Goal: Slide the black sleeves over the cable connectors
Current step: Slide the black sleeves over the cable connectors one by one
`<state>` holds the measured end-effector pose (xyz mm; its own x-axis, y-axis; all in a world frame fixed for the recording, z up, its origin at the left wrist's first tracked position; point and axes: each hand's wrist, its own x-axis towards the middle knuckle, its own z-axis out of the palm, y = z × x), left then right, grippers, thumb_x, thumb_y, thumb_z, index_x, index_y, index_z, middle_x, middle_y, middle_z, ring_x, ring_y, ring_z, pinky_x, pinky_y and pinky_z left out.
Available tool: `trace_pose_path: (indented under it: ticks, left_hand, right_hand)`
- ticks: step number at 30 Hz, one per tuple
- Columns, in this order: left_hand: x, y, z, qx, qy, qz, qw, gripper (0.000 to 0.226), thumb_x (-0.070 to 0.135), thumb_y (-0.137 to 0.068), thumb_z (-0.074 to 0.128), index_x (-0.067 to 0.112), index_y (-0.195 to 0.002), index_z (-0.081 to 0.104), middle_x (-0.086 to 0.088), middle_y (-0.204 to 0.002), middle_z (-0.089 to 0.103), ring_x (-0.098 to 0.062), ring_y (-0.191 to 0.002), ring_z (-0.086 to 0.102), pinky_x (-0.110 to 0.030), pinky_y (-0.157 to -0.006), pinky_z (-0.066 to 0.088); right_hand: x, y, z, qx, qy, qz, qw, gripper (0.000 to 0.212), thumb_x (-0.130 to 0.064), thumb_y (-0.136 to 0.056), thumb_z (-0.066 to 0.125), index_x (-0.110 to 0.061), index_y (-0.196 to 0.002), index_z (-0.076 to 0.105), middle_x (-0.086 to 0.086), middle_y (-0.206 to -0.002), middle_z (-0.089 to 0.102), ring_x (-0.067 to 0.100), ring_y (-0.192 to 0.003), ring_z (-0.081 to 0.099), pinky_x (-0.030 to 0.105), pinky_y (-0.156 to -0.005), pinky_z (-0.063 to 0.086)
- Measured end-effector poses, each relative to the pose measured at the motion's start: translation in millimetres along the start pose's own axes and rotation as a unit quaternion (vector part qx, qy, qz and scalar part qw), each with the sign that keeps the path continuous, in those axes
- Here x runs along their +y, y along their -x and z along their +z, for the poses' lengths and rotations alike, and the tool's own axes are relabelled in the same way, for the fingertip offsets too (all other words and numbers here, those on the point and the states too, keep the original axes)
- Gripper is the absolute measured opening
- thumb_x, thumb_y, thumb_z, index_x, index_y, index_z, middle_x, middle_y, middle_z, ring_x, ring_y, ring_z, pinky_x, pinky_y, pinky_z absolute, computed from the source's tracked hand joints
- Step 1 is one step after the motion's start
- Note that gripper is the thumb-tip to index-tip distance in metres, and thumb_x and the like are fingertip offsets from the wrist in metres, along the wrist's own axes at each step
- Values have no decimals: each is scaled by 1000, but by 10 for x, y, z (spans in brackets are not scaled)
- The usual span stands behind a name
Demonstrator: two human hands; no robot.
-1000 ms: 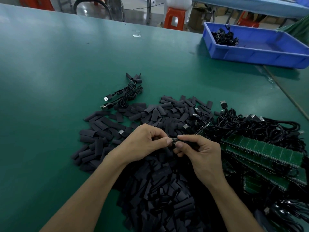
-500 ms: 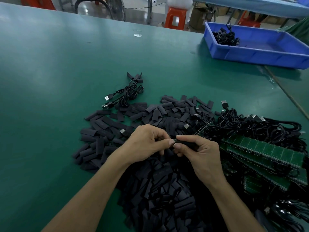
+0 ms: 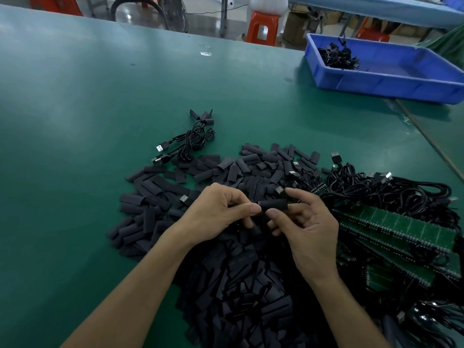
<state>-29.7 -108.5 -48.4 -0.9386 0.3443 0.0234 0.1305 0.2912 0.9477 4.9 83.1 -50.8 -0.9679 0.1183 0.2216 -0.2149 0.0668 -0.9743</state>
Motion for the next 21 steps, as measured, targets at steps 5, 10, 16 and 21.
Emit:
trace_pose_path:
  ticks: [5, 10, 16, 21]
  left_hand:
    - [-1, -11, 25, 24, 3, -6, 1000, 21, 46, -85, 71, 33, -69, 74, 6, -68, 75, -4, -51, 52, -17, -53, 40]
    - [-14, -15, 47, 38, 11, -11, 999, 20, 38, -88, 74, 29, -70, 74, 5, -68, 75, -26, -58, 59, -37, -60, 46]
    - [-14, -6, 59, 39, 1, -8, 999, 22, 37, -90, 73, 24, -72, 74, 5, -67, 74, -32, -55, 56, -34, -56, 43]
    - [-23, 9, 91, 28, -36, -6, 999, 21, 36, -89, 74, 27, -71, 73, 7, -65, 73, -27, -59, 62, -34, -56, 46]
  right_hand:
    - [44, 30, 13, 24, 11, -36, 999, 33, -17, -78, 75, -22, -111, 71, -2, -87, 77, 17, -72, 75, 22, -62, 59]
    - [41, 10, 10, -8, 32, -42, 999, 42, -21, -78, 76, -25, -118, 68, -2, -91, 77, 13, -71, 72, 22, -64, 58]
    - [37, -3, 13, -39, 24, -37, 998, 45, -18, -78, 75, -22, -122, 66, -2, -95, 75, 9, -76, 71, 20, -64, 58]
    - [37, -19, 20, -52, 18, -20, 998, 40, -19, -80, 73, -25, -119, 68, -4, -90, 76, 9, -75, 71, 20, -66, 57]
